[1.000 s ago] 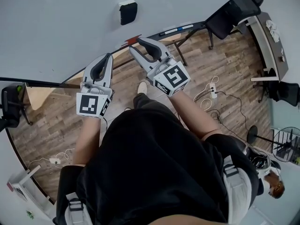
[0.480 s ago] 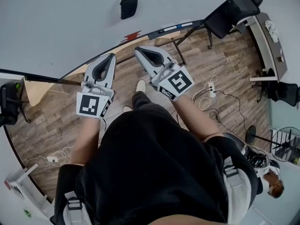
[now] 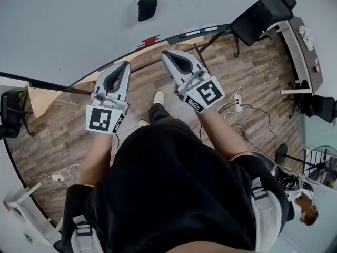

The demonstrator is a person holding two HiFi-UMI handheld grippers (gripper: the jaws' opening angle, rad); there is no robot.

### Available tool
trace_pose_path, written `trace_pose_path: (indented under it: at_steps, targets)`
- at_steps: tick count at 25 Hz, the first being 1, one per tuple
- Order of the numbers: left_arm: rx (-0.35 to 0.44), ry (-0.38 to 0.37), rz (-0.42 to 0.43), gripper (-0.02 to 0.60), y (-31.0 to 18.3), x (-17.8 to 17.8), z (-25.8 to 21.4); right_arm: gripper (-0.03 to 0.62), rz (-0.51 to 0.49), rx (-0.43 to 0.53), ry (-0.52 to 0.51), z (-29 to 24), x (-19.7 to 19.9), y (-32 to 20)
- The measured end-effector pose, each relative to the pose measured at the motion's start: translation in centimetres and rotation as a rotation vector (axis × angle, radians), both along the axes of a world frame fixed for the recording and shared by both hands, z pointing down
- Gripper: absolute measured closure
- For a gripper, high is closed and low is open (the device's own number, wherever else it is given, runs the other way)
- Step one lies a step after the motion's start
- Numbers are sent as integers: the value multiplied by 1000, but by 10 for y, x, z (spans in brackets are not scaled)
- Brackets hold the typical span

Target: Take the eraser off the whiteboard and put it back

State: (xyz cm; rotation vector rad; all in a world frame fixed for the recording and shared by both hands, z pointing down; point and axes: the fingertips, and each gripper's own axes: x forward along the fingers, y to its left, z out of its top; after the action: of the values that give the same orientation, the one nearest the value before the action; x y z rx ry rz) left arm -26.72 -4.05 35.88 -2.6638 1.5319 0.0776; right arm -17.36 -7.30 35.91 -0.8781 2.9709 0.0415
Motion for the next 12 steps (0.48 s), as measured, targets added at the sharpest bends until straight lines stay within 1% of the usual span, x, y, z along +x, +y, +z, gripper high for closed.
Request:
trace_pose_path:
  at_steps: [5,12]
  targets:
    - [-2,1,-24,586,-2,-6,1,592,-1,-6,-1,1,5,-4]
    - [-1,2,-28,586,-5,-6,3,592,-1,-11,3,4,6,-4]
